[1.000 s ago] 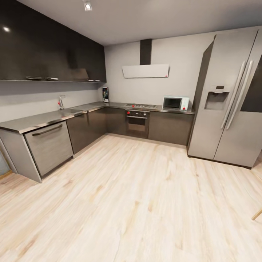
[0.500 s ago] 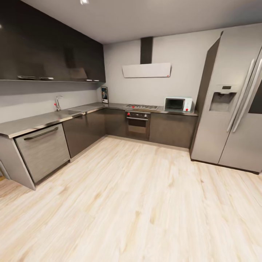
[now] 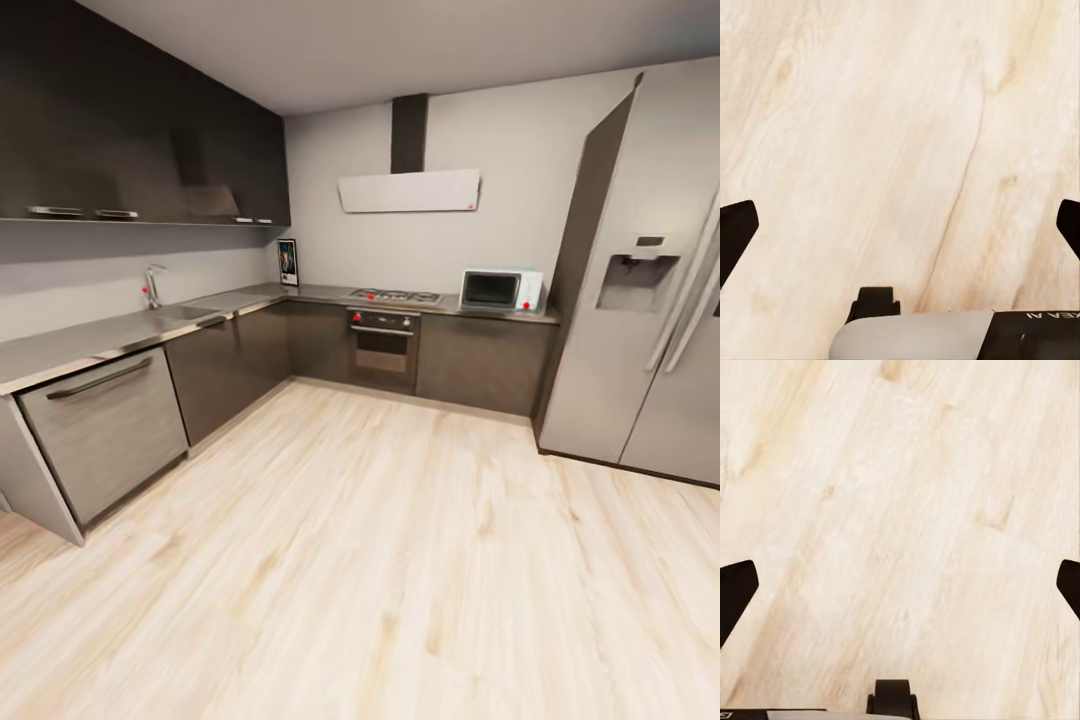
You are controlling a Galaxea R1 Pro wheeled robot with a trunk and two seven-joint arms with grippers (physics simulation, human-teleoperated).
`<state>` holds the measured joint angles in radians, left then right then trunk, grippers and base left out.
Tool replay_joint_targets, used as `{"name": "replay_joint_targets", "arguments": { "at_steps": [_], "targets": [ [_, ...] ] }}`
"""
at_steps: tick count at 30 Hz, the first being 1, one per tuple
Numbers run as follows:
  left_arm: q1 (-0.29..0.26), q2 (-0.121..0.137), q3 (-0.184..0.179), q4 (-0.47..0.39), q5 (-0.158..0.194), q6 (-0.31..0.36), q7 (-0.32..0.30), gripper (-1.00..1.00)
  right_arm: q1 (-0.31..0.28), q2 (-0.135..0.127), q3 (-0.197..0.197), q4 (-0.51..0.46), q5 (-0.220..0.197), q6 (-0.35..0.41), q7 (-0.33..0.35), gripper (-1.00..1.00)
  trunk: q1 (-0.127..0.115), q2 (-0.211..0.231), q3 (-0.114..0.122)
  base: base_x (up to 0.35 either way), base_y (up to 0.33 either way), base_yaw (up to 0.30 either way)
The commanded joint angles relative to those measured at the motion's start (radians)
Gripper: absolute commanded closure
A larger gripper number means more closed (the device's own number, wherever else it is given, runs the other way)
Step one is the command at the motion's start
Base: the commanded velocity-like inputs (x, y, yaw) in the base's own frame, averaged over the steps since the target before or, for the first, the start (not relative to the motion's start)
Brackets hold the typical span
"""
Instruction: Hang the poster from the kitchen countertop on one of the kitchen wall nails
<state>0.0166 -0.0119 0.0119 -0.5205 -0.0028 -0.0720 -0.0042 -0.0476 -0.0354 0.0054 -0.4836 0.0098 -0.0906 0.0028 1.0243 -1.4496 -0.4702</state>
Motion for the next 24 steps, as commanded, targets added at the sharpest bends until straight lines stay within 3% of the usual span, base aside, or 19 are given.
{"name": "replay_joint_targets", "arguments": {
  "at_steps": [1,12,24],
  "targets": [
    [0.000,0.000,0.001,-0.001,0.000,-0.002,0.000,-1.00,-0.001,0.000,0.001,0.000,0.001,-0.003,0.000,-1.00,0.001,0.000,-0.001,0.341,0.104,0.012],
    [0.000,0.000,0.001,-0.001,0.000,-0.002,0.000,-1.00,-0.001,0.000,0.001,0.000,0.001,-0.003,0.000,-1.00,0.001,0.000,-0.001,0.341,0.105,0.174],
    [0.000,0.000,0.001,0.000,0.000,-0.002,0.000,-1.00,-0.001,-0.001,-0.001,0.000,0.001,-0.003,0.000,-1.00,0.001,0.000,-0.001,0.341,0.097,0.025]
  ]
}}
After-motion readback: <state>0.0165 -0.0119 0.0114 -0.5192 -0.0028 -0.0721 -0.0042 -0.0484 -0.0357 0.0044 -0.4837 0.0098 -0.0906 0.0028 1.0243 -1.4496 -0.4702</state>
